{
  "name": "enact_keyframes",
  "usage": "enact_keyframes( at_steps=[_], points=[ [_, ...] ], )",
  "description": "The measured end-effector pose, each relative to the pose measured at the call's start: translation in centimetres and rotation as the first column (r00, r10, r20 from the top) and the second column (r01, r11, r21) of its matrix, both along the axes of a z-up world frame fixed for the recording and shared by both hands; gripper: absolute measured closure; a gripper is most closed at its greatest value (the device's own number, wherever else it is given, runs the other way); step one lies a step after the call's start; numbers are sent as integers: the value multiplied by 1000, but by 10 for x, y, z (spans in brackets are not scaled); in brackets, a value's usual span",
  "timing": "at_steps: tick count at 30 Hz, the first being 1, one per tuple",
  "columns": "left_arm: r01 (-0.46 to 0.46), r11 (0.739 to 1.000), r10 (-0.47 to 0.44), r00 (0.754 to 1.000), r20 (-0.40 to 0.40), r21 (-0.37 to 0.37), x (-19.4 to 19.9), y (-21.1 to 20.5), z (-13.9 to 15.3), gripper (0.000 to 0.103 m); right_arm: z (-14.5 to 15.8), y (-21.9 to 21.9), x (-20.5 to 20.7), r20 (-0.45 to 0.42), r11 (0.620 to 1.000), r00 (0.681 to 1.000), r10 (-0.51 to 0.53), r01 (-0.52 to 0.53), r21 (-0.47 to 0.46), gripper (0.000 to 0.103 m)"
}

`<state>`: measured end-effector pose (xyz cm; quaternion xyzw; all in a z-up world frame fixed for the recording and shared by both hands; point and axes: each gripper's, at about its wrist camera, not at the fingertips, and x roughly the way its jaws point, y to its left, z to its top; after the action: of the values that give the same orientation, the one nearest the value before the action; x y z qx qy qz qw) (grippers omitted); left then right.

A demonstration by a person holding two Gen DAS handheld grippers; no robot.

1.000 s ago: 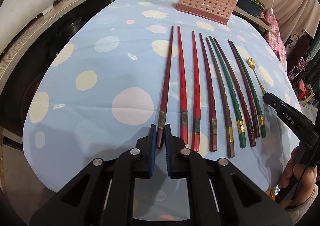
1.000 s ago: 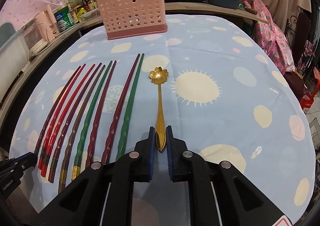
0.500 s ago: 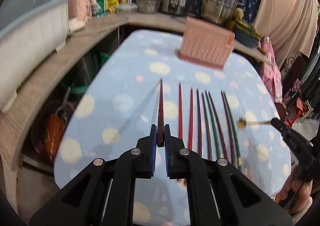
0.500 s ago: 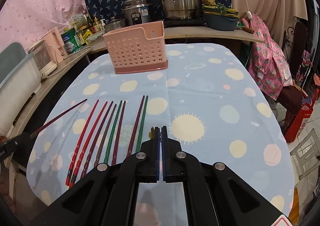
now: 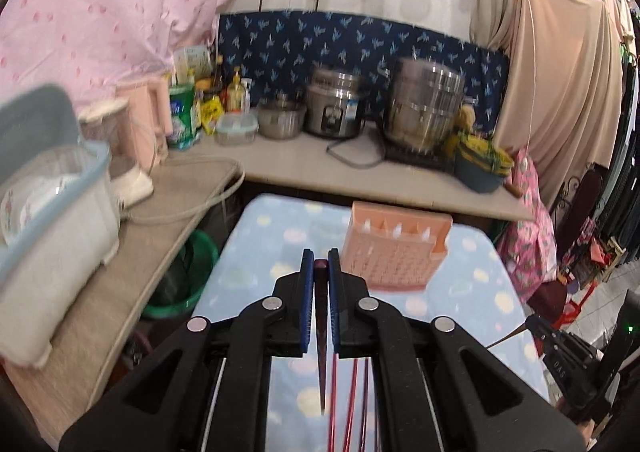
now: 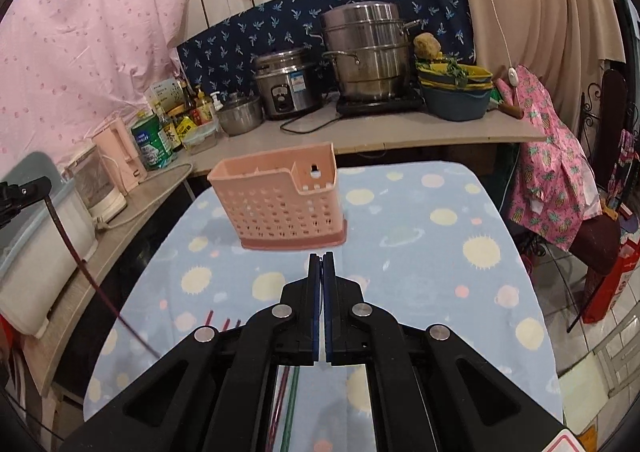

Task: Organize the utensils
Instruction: 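Carry the chopstick and spoon into the pink basket and open both tools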

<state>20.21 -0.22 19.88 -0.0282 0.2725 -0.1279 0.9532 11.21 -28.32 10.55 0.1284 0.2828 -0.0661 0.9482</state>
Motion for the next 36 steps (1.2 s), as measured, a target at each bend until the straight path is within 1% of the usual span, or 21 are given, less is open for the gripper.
enact_keyframes(
  at_steps=[3,7,9,11,15,17,20,27,29,30,31,32,33,34,36],
  points=[
    [-3,1000,4,998,60,-16,21,-16,31,96,25,-10,30,46,1000,999,-7,7,0,101],
    [5,998,4,989,146,-62,50,-36,72,96,48,-22,73,92,1000,996,-20,20,1,101],
    [5,996,11,984,180,-86,66,-47,86,96,53,-27,95,104,1000,994,-22,21,8,101],
    [3,994,18,980,198,-106,82,-56,89,96,54,-33,117,105,1000,994,-23,21,19,101],
    [-24,995,43,980,193,-100,123,-77,79,96,48,-40,152,91,999,996,-19,17,29,101],
    [-36,995,53,981,187,-94,136,-84,70,96,41,-41,166,75,1000,997,-18,16,25,101],
    [-30,995,45,986,161,-94,155,-91,54,96,28,-44,182,47,1000,999,-17,16,26,101],
    [-37,998,43,992,115,-58,168,-98,15,96,-5,-46,201,-20,1000,1000,-16,17,13,100],
    [-45,998,50,993,104,-53,168,-96,9,95,-8,-45,197,-17,1000,999,-27,27,-1,97],
    [-50,998,54,994,96,-49,167,-94,7,89,-7,-44,194,-13,1000,999,-30,30,-10,96],
    [-53,997,57,994,90,-47,165,-92,5,84,-6,-44,189,-6,999,999,-33,33,-17,92],
    [-59,997,63,994,87,-48,164,-89,5,69,-3,-44,185,3,999,999,-37,37,-17,86],
    [-65,997,69,994,88,-51,160,-86,5,58,-2,-45,181,10,999,999,-37,37,-12,83],
    [-66,996,71,993,96,-54,154,-82,6,57,2,-46,175,17,999,999,-37,38,-10,79],
    [-73,997,77,991,105,-33,141,-76,9,49,11,-46,161,35,999,999,-42,43,-13,76]
  ],
)
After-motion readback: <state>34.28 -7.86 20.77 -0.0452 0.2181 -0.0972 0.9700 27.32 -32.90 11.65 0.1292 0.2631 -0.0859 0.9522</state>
